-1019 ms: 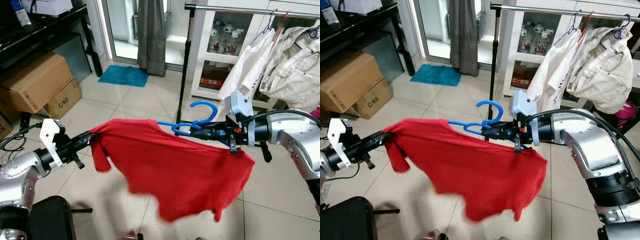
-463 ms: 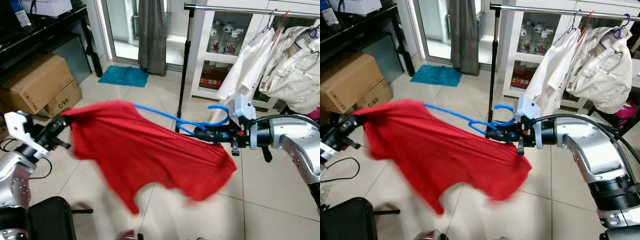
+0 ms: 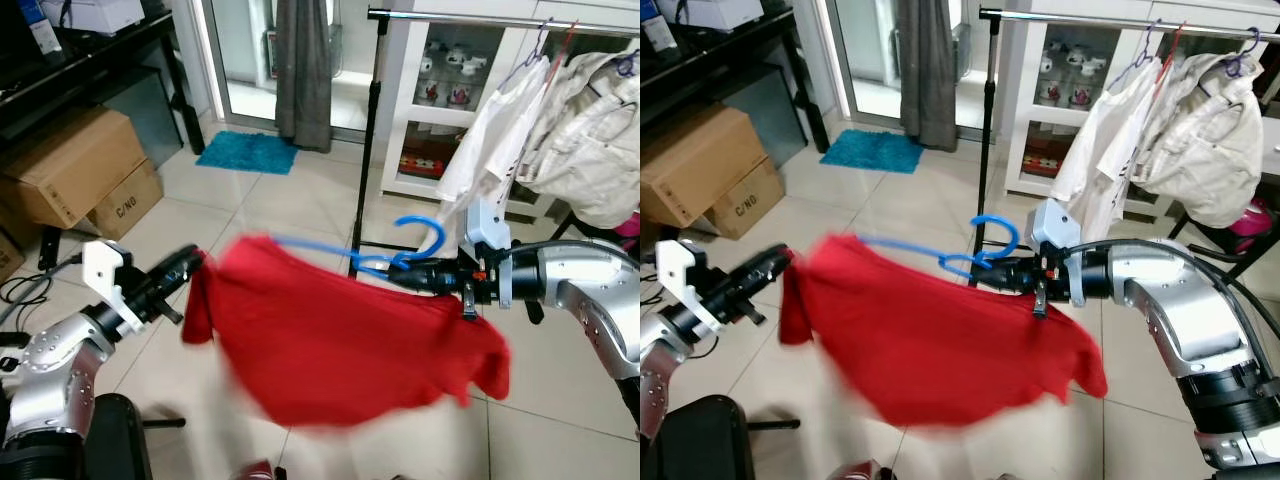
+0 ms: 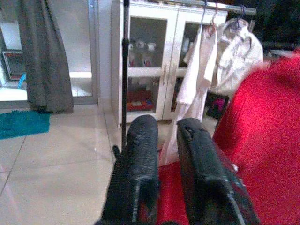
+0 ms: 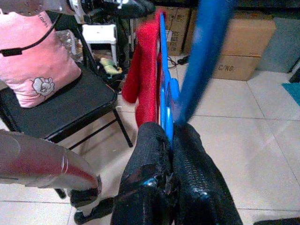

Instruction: Hang hanger

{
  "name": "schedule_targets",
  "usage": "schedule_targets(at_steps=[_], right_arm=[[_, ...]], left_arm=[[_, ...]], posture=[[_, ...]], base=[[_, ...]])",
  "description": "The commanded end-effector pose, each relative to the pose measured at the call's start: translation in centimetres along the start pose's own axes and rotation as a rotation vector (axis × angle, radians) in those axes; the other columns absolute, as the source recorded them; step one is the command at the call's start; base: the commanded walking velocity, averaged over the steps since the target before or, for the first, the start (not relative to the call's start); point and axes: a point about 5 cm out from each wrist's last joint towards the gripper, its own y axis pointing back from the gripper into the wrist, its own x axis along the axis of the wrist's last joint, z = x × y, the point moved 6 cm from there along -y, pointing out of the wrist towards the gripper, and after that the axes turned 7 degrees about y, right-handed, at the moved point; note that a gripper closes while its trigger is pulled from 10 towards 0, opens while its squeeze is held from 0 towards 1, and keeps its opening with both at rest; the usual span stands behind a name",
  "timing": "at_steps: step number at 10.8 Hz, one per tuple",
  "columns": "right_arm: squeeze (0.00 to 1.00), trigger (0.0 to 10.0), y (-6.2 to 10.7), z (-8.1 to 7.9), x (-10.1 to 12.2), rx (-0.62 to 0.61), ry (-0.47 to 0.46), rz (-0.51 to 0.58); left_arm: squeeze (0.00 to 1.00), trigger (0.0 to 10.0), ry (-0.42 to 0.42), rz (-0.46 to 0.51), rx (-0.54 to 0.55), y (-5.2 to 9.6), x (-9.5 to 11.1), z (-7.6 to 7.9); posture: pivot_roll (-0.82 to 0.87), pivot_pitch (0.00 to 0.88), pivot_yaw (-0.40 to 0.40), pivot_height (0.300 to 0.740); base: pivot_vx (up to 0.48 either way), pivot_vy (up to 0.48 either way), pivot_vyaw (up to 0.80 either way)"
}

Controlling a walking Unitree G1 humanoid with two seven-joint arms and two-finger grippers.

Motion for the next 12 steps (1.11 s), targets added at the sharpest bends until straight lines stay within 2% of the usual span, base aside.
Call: schedule_targets(at_steps=[1,2,3,4,5,6,7,8,9,10,11,12], right_arm=[[0.00,0.0,0.4,0.3,0.4,-0.022,0.010,-0.003],[0.00,0.0,0.7,0.8,-0.2,-0.068,-0.002,-0.010],[0.00,0.0,1.0,1.4,-1.3,-0.149,-0.022,-0.023],[0.00,0.0,1.0,2.0,-3.3,-0.300,-0.072,-0.041],[0.00,0.0,0.8,2.4,-5.8,-0.472,-0.212,-0.023],[0.00,0.0,0.6,2.5,-7.0,-0.551,-0.279,-0.022],[0.00,0.0,0.2,2.9,-9.1,-0.760,-0.407,0.011],[0.00,0.0,0.3,3.2,-10.9,-0.927,-0.487,-0.008],[0.00,10.0,0.2,3.4,-12.0,-1.016,-0.537,-0.045],[0.00,10.0,0.6,3.9,-13.4,-1.138,-0.561,-0.101],[0.00,10.0,0.5,3.8,-14.0,-1.157,-0.565,-0.138],[0.00,10.0,0.2,3.7,-13.8,-1.194,-0.520,-0.169]], left_arm=[[1.00,10.0,-0.021,0.023,0.010,0.2,1.1,-0.2],[1.00,10.0,0.030,-0.001,0.054,0.9,-0.1,-0.1],[1.00,10.0,0.047,-0.098,0.105,1.5,-2.5,0.3],[1.00,10.0,0.116,-0.193,0.155,2.2,-5.0,1.6],[0.05,10.0,0.077,-0.180,0.218,1.3,-5.0,2.4],[0.00,10.0,0.047,-0.130,0.190,0.5,-4.1,3.2],[0.00,10.0,-0.024,-0.120,0.192,-1.5,-2.9,3.8],[0.00,10.0,-0.051,-0.138,0.265,-2.4,-2.8,3.1],[0.00,10.0,-0.046,-0.147,0.327,-2.7,-2.8,2.2],[0.00,10.0,-0.063,-0.138,0.365,-2.9,-2.9,1.7],[0.00,10.0,-0.080,-0.159,0.382,-2.4,-3.4,1.4],[0.00,10.0,-0.062,-0.175,0.465,-1.3,-4.3,0.6]], posture=[[-0.07,0.000,0.036,0.740],[-0.06,0.000,0.037,0.740],[-0.05,0.000,0.040,0.740],[-0.04,0.000,0.038,0.740],[-0.02,0.000,-0.004,0.740],[-0.03,0.000,-0.015,0.740],[-0.02,0.000,0.001,0.740],[-0.03,0.000,0.012,0.740],[-0.04,0.000,0.020,0.740],[-0.03,0.000,0.018,0.740],[-0.03,0.000,-0.001,0.740],[-0.02,0.000,-0.007,0.740]], base=[[0.000,0.000,0.00],[0.000,0.000,0.00],[0.000,0.000,0.00],[0.000,0.000,0.00],[0.000,0.000,0.00],[0.000,0.000,0.00],[0.000,0.000,0.00],[0.000,0.000,0.00],[0.000,0.000,0.00],[0.262,0.000,0.00],[0.289,0.000,0.00],[0.364,0.000,0.00]])
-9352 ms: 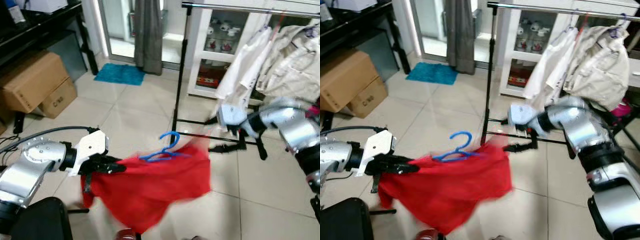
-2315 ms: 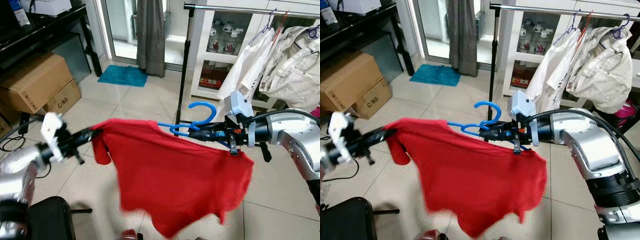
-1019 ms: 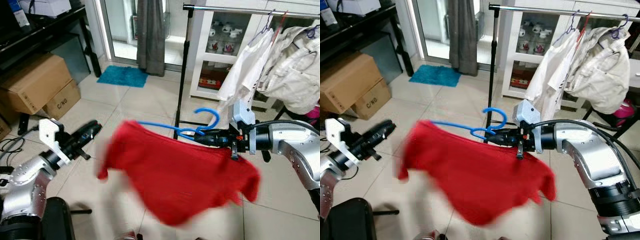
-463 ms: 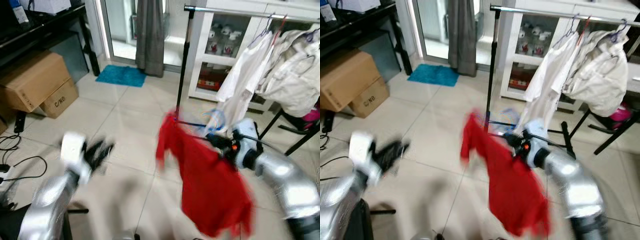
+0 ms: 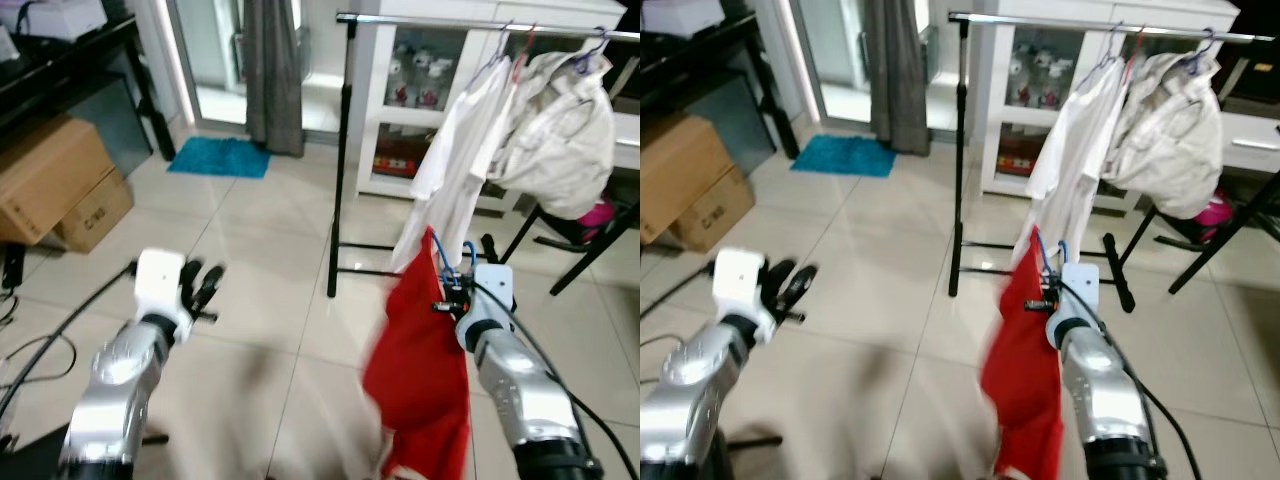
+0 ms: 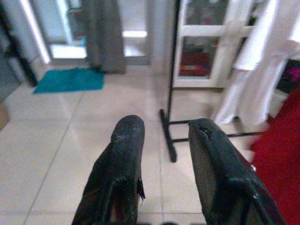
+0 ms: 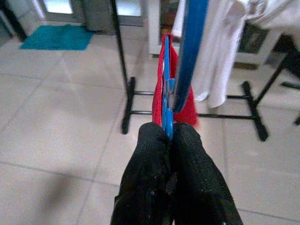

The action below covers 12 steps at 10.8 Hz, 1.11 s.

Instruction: Hang hanger

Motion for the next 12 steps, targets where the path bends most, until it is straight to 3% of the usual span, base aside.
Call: schedule_targets(at_steps=[1,3,4,6,10,11,12], right_arm=[[0.00,10.0,-0.3,-0.3,1.5,0.003,-0.033,0.071],[0.00,10.0,-0.4,-0.8,3.5,-0.026,-0.114,0.162],[0.00,10.0,-0.5,-0.9,3.3,-0.043,-0.149,0.158],[0.00,10.0,-0.3,-2.0,3.5,0.009,-0.145,0.179],[0.00,10.0,-0.5,-1.7,4.5,-0.017,-0.145,0.211],[0.00,10.0,-0.4,-1.6,4.4,0.011,-0.097,0.221],[0.00,10.0,-0.3,-1.5,5.0,0.012,-0.116,0.240]], left_arm=[[0.00,10.0,0.004,-0.015,0.038,-0.1,-0.6,-0.4],[0.00,10.0,0.019,0.003,-0.018,-0.5,-0.7,1.0],[0.00,10.0,-0.031,0.014,-0.011,-0.7,-0.7,1.0],[0.00,10.0,-0.033,0.014,-0.043,-1.1,-0.7,2.1],[0.00,10.0,-0.062,0.061,-0.066,-2.3,1.3,2.2],[0.00,10.0,-0.071,0.055,-0.106,-2.5,1.0,3.0],[0.00,10.0,-0.088,0.057,-0.128,-2.6,1.1,3.3]], posture=[[0.00,0.000,-0.010,0.740],[0.01,0.000,-0.017,0.740],[0.01,0.000,-0.025,0.740],[-0.01,0.000,0.010,0.740],[-0.02,0.000,0.035,0.740],[-0.03,0.000,0.045,0.740],[-0.03,0.000,0.054,0.740]], base=[[0.379,0.000,0.00],[0.403,0.000,0.00],[0.431,0.000,0.00],[0.480,0.000,0.00],[0.480,0.000,0.00],[0.480,0.000,0.00],[0.480,0.000,0.00]])
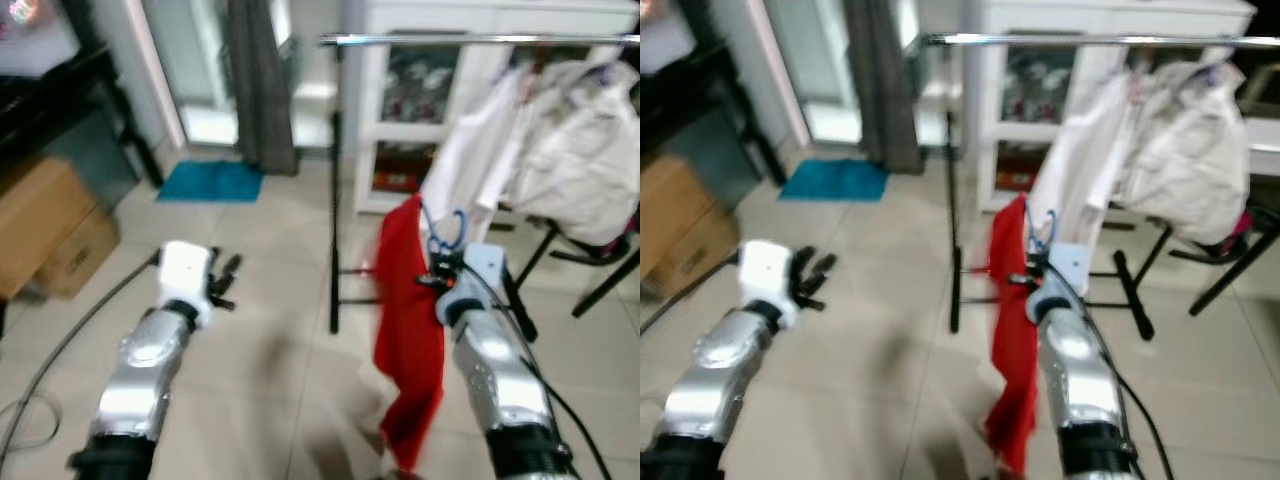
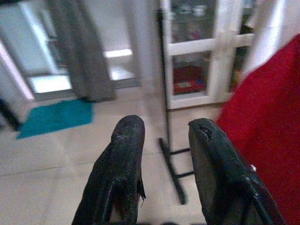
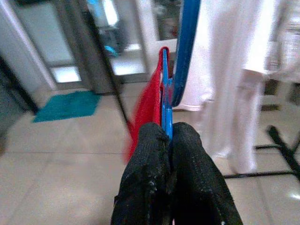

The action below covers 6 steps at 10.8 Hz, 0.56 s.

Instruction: Hang hanger

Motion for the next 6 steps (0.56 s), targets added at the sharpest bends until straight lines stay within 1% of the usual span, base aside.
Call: schedule_targets(at_steps=[1,2,3,4,5,6], right_arm=[[0.00,10.0,-0.3,-1.0,2.0,0.030,-0.009,0.067],[0.00,10.0,-0.4,-1.1,1.9,0.027,-0.003,0.062],[0.00,10.0,-0.4,-1.6,2.2,0.042,0.000,0.063],[0.00,10.0,-0.2,-1.8,2.3,0.068,0.012,0.071],[0.00,10.0,-0.1,-1.5,2.1,0.068,0.050,0.062],[0.00,10.0,0.0,-1.1,3.3,0.061,0.019,0.094]], left_arm=[[0.00,10.0,-0.027,0.007,0.018,0.1,0.6,-1.1],[0.00,10.0,-0.028,0.006,0.019,0.1,0.6,-1.3],[0.00,10.0,-0.018,0.017,0.028,0.5,1.1,-1.6],[0.00,10.0,-0.018,0.023,0.032,0.8,1.1,-1.6],[0.00,10.0,-0.027,0.024,0.008,0.9,1.2,-1.2],[0.00,10.0,-0.045,0.034,-0.029,1.0,1.9,-0.8]], posture=[[-0.02,0.000,0.038,0.740],[-0.02,0.000,0.038,0.740],[-0.02,0.000,0.033,0.740],[-0.02,0.000,0.029,0.740],[-0.01,0.000,0.028,0.740],[-0.01,0.000,0.028,0.740]], base=[[0.480,0.000,0.00],[0.480,0.000,0.00],[0.480,0.000,0.00],[0.480,0.000,0.00],[0.480,0.000,0.00],[0.480,0.000,0.00]])
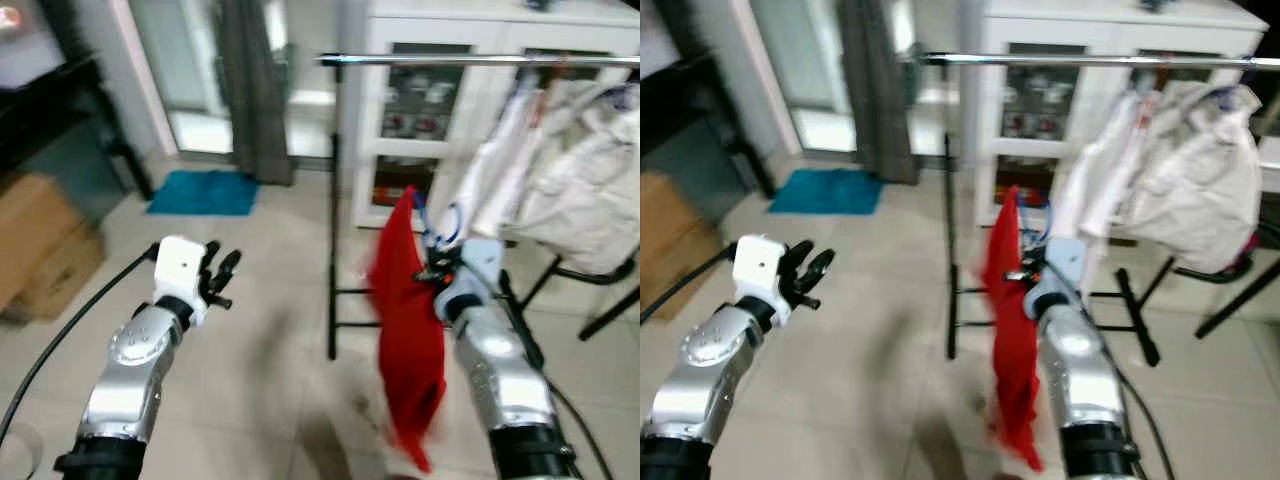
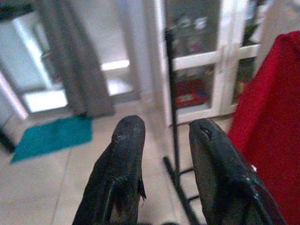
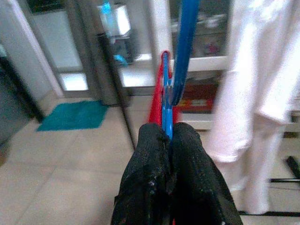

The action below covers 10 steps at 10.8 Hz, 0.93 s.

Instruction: Hang hanger

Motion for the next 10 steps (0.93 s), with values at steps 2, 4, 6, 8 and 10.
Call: schedule_targets(at_steps=[2,4,6,8,10], right_arm=[[0.00,10.0,-0.3,-0.8,2.8,0.030,0.008,0.081],[0.00,10.0,-0.6,-0.8,3.4,0.033,0.044,0.086],[0.00,10.0,-0.6,-1.2,3.7,0.049,0.033,0.088],[0.00,10.0,-0.6,-3.3,4.2,0.160,0.073,0.113],[0.00,10.0,-0.9,-3.5,5.3,0.162,0.047,0.140]], left_arm=[[0.00,10.0,-0.021,0.006,-0.063,0.7,0.9,0.6],[0.00,10.0,-0.012,0.038,-0.084,0.0,1.8,1.5],[0.00,10.0,-0.003,0.063,-0.070,-0.4,2.7,1.5],[0.00,10.0,-0.024,0.068,-0.083,-0.2,3.1,2.1],[0.00,10.0,-0.020,0.065,-0.096,-0.1,3.1,2.3]], posture=[[-0.03,0.000,0.028,0.740],[-0.04,0.000,0.042,0.740],[-0.03,0.000,0.023,0.740],[-0.03,0.000,0.029,0.740],[-0.02,0.000,0.035,0.740]], base=[[0.480,0.000,0.00],[0.480,0.000,-0.40],[0.480,0.000,-0.68],[0.480,0.000,0.00],[0.480,0.000,0.00]])
